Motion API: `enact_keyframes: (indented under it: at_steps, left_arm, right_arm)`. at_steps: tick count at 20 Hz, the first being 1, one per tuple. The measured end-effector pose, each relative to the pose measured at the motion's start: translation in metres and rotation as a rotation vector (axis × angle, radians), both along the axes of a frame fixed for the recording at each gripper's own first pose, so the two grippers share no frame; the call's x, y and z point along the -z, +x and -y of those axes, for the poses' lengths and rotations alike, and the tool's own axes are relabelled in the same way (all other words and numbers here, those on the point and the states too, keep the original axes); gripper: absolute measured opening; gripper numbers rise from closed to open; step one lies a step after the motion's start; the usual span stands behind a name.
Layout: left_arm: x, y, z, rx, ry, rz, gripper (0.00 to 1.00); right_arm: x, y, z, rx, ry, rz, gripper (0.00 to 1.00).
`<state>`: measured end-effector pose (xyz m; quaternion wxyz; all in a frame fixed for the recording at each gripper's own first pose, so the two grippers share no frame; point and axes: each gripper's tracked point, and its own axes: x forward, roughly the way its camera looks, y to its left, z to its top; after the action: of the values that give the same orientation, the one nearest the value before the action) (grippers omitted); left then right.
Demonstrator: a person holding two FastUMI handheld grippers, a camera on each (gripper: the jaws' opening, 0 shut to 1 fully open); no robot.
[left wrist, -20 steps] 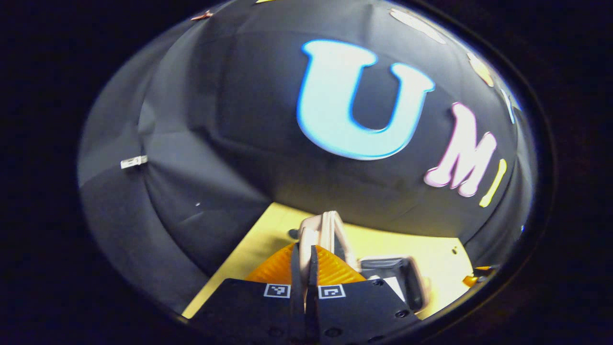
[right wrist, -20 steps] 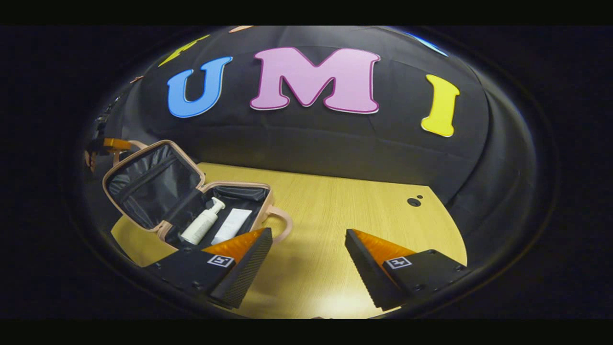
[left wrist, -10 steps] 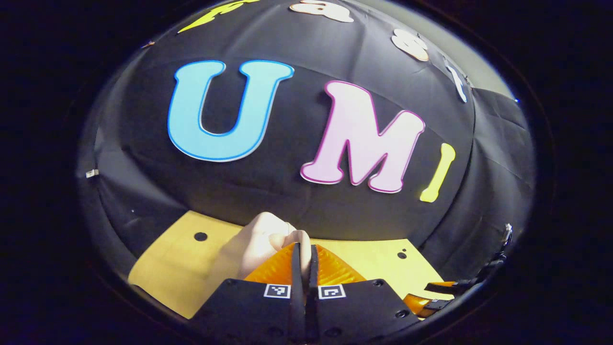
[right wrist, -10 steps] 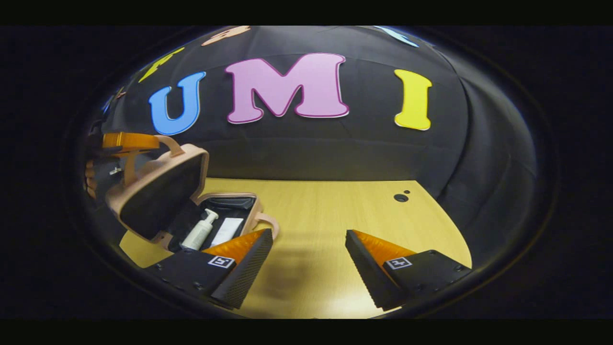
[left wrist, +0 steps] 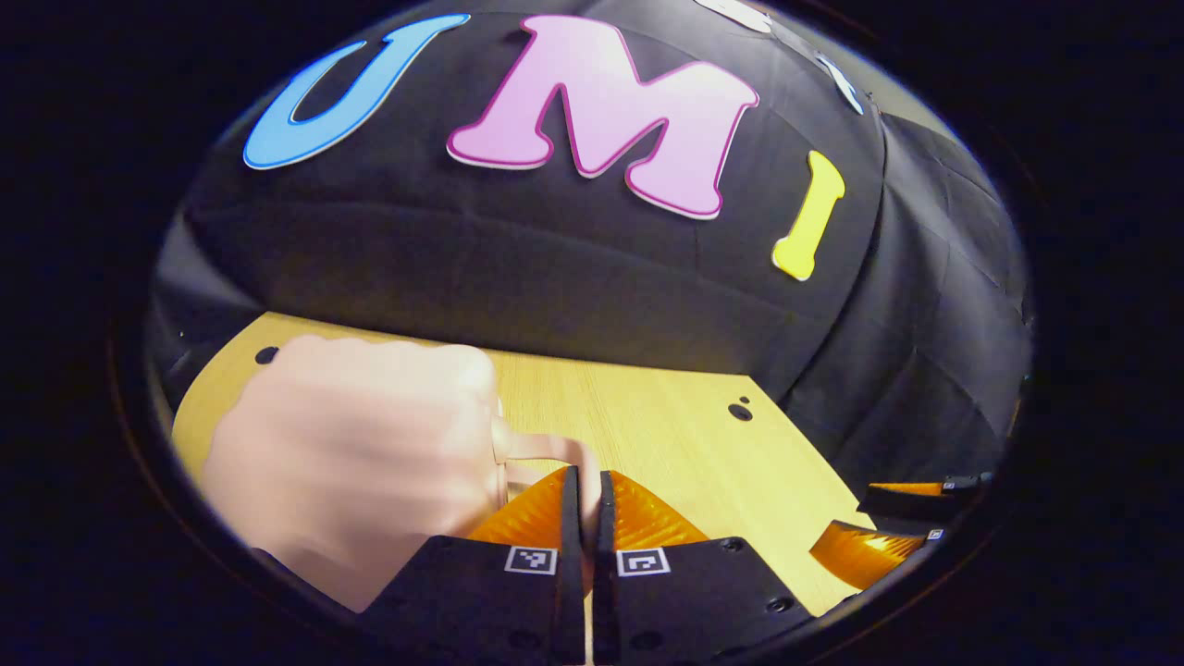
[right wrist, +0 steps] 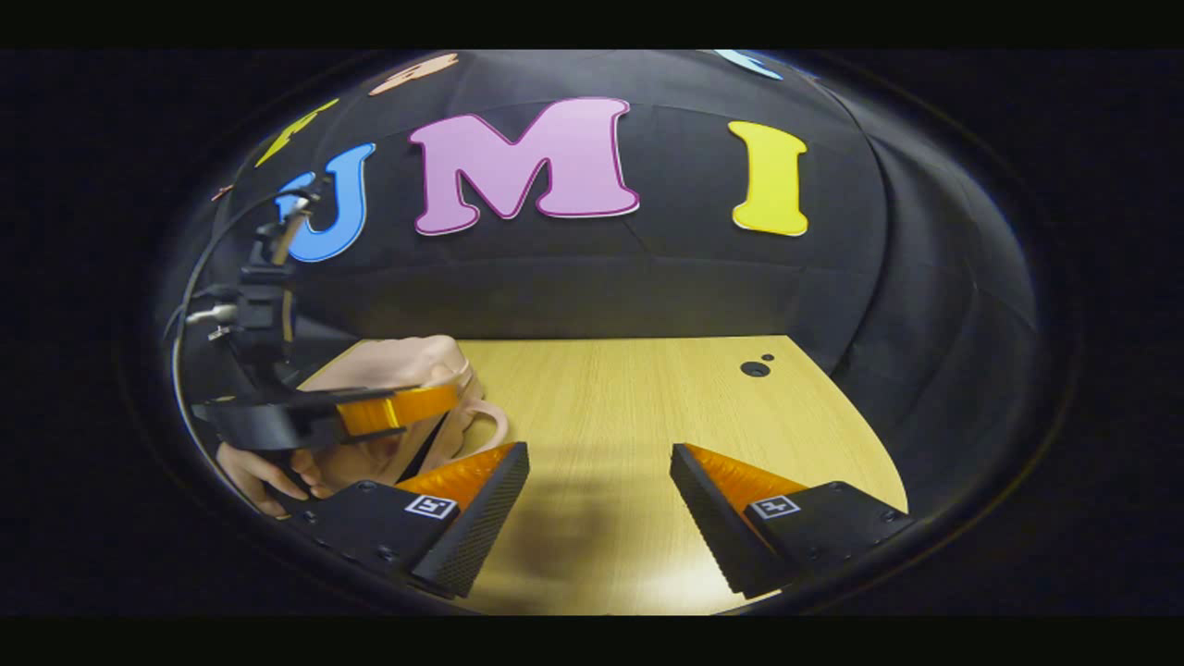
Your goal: First open the suitcase, pack the skin care products into it, and then close the suitcase.
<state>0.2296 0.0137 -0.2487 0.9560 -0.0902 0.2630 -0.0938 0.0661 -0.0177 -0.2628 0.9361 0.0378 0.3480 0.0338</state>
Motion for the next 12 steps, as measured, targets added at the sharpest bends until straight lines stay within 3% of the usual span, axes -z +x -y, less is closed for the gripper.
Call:
enact_keyframes:
  at_steps: [2, 3, 6, 8, 9, 11, 12]
  left_arm:
    - [-0.006, 0.007, 0.003, 0.02, 0.058, 0.03, 0.13]
    - [-0.009, 0.005, 0.003, 0.034, 0.073, 0.021, 0.2]
    - [-0.05, -0.012, 0.005, 0.048, 0.031, 0.088, 0.28]
    - [-0.09, -0.032, -0.013, 0.018, 0.051, 0.154, 0.72]
    - [-0.107, -0.045, -0.024, -0.006, 0.066, 0.183, 0.74]
    - [-0.152, -0.08, -0.048, -0.071, 0.072, 0.258, 0.94]
    - [-0.178, -0.103, -0.063, -0.115, 0.076, 0.303, 0.95]
  right_arm:
    - [0.0, -0.007, 0.005, 0.023, 0.001, -0.006, 0.98]
    - [-0.004, -0.007, 0.005, 0.035, 0.012, 0.0, 0.98]
    - [-0.02, -0.004, 0.001, 0.047, 0.02, 0.034, 0.98]
    - [-0.037, -0.002, -0.005, 0.053, 0.035, 0.064, 0.98]
    - [-0.051, -0.003, -0.011, 0.052, 0.053, 0.085, 0.98]
    - [-0.082, -0.006, -0.021, 0.045, 0.07, 0.139, 0.98]
    - [-0.108, -0.009, -0.029, 0.028, 0.075, 0.184, 0.98]
